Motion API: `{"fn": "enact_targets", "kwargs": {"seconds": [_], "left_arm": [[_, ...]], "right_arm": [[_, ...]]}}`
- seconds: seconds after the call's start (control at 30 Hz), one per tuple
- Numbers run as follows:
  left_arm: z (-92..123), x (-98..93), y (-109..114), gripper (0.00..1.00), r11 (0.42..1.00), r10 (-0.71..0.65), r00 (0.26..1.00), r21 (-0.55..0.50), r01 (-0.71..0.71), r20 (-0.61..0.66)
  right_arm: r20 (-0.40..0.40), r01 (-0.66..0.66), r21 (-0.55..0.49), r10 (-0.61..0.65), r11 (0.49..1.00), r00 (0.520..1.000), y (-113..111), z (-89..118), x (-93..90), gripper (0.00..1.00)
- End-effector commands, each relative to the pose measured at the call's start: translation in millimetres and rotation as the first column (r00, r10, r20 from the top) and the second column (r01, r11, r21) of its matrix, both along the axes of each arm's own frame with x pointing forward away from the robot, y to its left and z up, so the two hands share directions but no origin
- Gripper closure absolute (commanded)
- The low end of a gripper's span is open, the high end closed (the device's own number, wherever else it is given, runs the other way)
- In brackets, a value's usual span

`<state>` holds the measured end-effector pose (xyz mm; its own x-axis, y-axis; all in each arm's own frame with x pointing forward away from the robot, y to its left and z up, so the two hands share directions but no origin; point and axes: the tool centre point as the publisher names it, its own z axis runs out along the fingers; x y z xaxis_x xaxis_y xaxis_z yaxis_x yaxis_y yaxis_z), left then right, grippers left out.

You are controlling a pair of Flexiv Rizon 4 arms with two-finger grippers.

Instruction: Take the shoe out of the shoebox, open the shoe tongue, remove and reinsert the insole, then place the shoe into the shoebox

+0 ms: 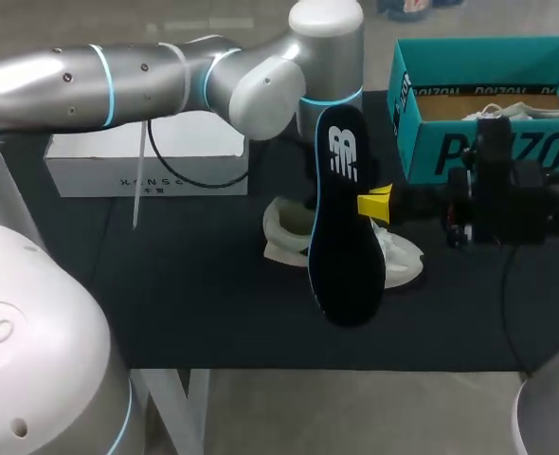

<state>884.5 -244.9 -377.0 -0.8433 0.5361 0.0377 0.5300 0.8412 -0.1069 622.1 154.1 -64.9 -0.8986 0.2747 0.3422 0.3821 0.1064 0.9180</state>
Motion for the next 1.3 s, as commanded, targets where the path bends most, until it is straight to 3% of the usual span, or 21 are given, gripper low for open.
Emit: {"fn": "enact_targets", "kwargs": {"seconds": [0.03,0.17,0.23,0.3,0.33,0.37,0.43,0.5,0.53,0.6,0.67,0.77,0.9,1.1,1.3], "left_arm": [[2,3.7,-3,1.0,0.994,-0.104,0.994,0.019,0.104,-0.016],[2,3.7,-3,1.0,0.994,-0.104,0.994,0.019,0.104,-0.016],[12,11.5,4,1.0,0.982,-0.19,0.98,0.009,0.191,-0.057],[19,16.4,6,1.0,0.944,-0.309,0.945,0.087,0.318,-0.104],[23,20.8,8,1.0,0.951,-0.297,0.951,0.067,0.302,-0.082],[26,24.0,9,1.0,0.926,-0.356,0.931,0.109,0.362,-0.077],[30,26.8,10,1.0,0.867,-0.484,0.865,0.064,0.495,-0.133],[30,32.1,11,1.0,0.767,-0.614,0.754,0.051,0.64,-0.232],[28,35.3,10,1.0,0.725,-0.644,0.72,0.094,0.683,-0.258],[28,39.7,7,1.0,0.665,-0.712,0.647,0.032,0.746,-0.272],[28,41.4,1,1.0,0.66,-0.712,0.643,0.045,0.75,-0.284],[33,37.6,-5,1.0,0.59,-0.764,0.572,0.034,0.806,-0.298],[35,33.2,-9,1.0,0.408,-0.848,0.414,0.092,0.908,-0.33],[33,32.2,-11,1.0,0.228,-0.891,0.252,0.108,0.968,-0.378],[33,33.2,-9,1.0,0.202,-0.895,0.235,0.125,0.971,-0.378]], "right_arm": [[0.021,0.139,-0.052,-0.138,0.989,0.99,3,3,-8.6,1.0],[0.021,0.139,-0.052,-0.138,0.989,0.99,3,3,-8.6,1.0],[0.021,0.139,-0.052,-0.138,0.989,0.99,3,3,-8.6,1.0],[0.021,0.139,-0.052,-0.138,0.989,0.99,3,3,-8.6,1.0],[0.021,0.139,-0.052,-0.138,0.989,0.99,3,3,-8.6,1.0],[0.021,0.139,-0.052,-0.138,0.989,0.99,3,3,-8.6,1.0],[0.021,0.139,-0.052,-0.138,0.989,0.99,3,3,-8.6,1.0],[0.021,0.139,-0.052,-0.138,0.989,0.99,3,3,-8.6,1.0],[0.021,0.139,-0.052,-0.138,0.989,0.99,3,3,-8.6,1.0],[0.021,0.139,-0.052,-0.138,0.989,0.99,3,3,-8.6,1.0],[0.021,0.139,-0.052,-0.138,0.989,0.99,3,3,-8.6,1.0],[0.021,0.139,-0.052,-0.138,0.989,0.99,3,3,-8.6,1.0],[0.021,0.139,-0.052,-0.138,0.989,0.99,3,3,-8.6,1.0],[0.021,0.139,-0.052,-0.138,0.989,0.99,3,3,-8.6,1.0],[0.021,0.139,-0.052,-0.138,0.989,0.99,3,3,-8.6,1.0]]}}
